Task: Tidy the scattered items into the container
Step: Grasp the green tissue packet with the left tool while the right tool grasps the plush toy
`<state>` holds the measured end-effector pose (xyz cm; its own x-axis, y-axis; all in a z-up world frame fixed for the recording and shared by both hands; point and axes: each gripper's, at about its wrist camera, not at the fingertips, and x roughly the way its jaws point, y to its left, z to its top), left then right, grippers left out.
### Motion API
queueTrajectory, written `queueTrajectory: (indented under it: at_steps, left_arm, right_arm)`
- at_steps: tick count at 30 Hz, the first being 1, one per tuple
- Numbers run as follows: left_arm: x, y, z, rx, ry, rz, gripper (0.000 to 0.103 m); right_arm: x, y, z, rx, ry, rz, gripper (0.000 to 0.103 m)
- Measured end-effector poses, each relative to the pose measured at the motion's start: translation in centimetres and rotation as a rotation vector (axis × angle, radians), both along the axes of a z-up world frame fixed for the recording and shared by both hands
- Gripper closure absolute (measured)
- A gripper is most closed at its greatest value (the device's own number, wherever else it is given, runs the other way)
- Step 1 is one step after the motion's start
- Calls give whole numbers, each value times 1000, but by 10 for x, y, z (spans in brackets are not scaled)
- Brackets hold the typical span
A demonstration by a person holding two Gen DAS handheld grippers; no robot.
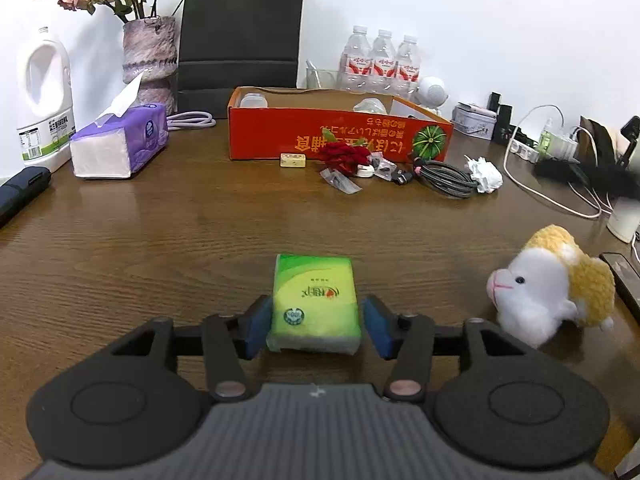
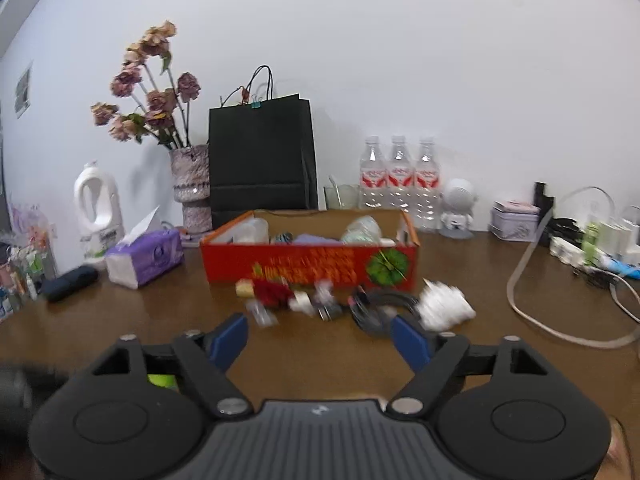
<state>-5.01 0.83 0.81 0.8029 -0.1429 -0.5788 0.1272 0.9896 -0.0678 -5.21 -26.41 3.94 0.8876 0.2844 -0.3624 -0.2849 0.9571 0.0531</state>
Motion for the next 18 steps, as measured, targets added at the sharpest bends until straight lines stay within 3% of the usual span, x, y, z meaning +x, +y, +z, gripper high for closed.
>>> queueTrajectory:
  at_steps: [5,7,8,11,14,18]
  left_arm:
    - [3,2,-4,-19,18,2,34]
    - [7,6,-5,-42,30,28,38]
    - [7,6,-5,-44,31,40,45]
    - [2,6,-2,-31,32,50,52]
    - [-5,5,3,-26,5,37,51]
    - [3,5,-2,-23,22,54,51]
  right_arm:
    - [-32,-27,-21,-87,36,50,22]
    - [-26,-32,-32,-94,96,55,22]
    - [-23,-32,-38,-104,119,52,23]
    - [-22,-17,-48,-147,184,72,31]
    - [-43,2,-48,-162,140,176,28]
    - [-42,14,-59,-186,147,113,29]
